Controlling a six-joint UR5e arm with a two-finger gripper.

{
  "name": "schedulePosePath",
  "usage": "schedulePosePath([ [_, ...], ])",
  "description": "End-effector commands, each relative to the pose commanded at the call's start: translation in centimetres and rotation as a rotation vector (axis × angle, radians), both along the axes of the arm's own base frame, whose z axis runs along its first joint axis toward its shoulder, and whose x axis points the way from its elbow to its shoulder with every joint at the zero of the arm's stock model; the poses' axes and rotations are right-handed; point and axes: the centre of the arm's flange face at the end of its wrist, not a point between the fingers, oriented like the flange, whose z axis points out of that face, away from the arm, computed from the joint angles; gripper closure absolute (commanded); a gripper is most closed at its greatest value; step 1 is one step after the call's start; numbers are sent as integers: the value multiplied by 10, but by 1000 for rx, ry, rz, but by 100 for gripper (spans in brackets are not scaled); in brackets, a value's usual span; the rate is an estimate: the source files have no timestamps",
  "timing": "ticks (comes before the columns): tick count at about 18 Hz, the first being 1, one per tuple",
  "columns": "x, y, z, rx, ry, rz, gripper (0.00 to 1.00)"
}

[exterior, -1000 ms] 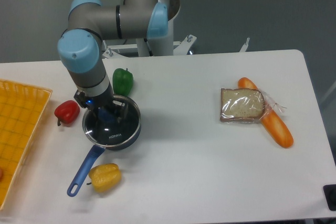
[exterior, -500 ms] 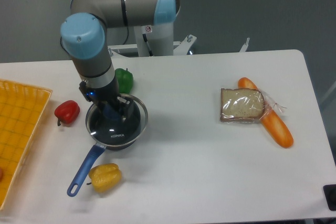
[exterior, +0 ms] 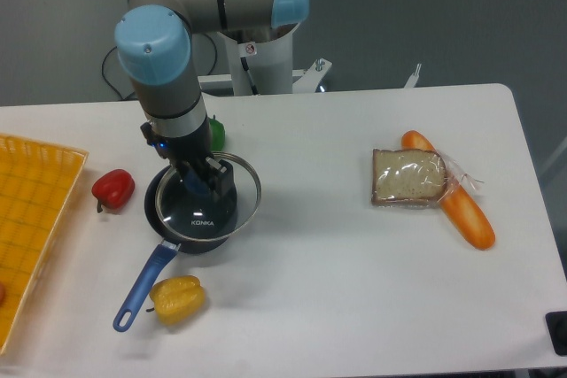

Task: Open the lid
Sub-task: 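Lift the lid up off the saucepan by its knob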

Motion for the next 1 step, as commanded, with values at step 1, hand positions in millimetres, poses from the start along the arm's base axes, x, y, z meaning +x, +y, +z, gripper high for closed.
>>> schedulePosePath([
  [1, 1, -1, 0, -5, -3, 0, 38],
])
